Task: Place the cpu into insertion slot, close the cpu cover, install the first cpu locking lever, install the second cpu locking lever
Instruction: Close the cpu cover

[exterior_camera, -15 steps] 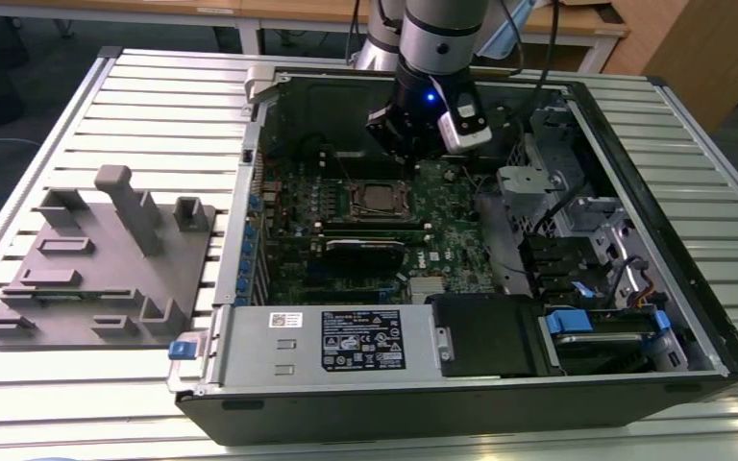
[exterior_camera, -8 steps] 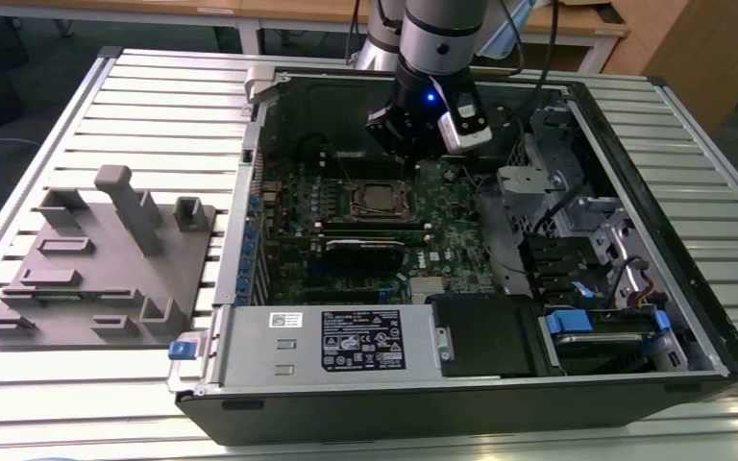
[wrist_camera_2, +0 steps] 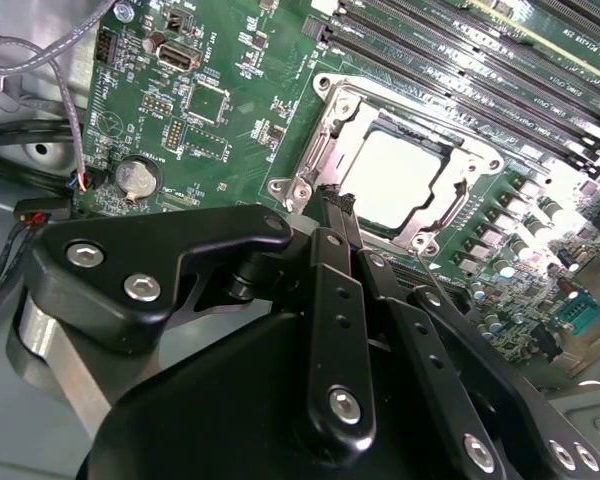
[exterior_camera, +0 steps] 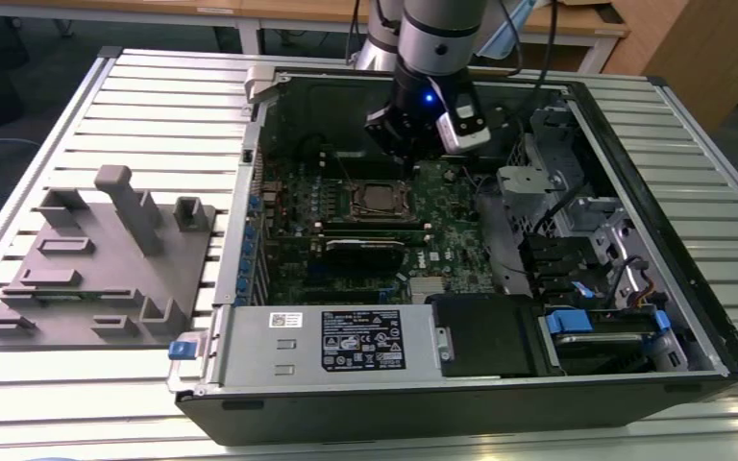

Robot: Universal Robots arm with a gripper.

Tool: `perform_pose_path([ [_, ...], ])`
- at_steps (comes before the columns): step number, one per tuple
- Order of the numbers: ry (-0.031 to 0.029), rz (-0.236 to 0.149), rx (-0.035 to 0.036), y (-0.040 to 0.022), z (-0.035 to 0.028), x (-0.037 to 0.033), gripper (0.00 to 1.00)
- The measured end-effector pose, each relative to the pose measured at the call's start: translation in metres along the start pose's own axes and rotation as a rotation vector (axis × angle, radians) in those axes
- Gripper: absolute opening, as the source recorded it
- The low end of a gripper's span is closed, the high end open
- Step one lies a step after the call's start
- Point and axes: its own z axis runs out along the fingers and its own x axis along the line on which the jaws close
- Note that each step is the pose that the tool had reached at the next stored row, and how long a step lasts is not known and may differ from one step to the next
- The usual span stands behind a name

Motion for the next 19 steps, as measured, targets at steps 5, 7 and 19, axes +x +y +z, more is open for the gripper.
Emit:
perform_pose_path([
  [5,-0.0003,0.000,-0.0004,-0.0001,0.0009,0.0008,0.11],
  [7,-0.0007,-0.001,-0.0002,-0.0002,0.0016,0.0009,0.11],
  [19,-0.0006,-0.020,0.0000,-0.0004,0.0038,0.0012,0.11],
])
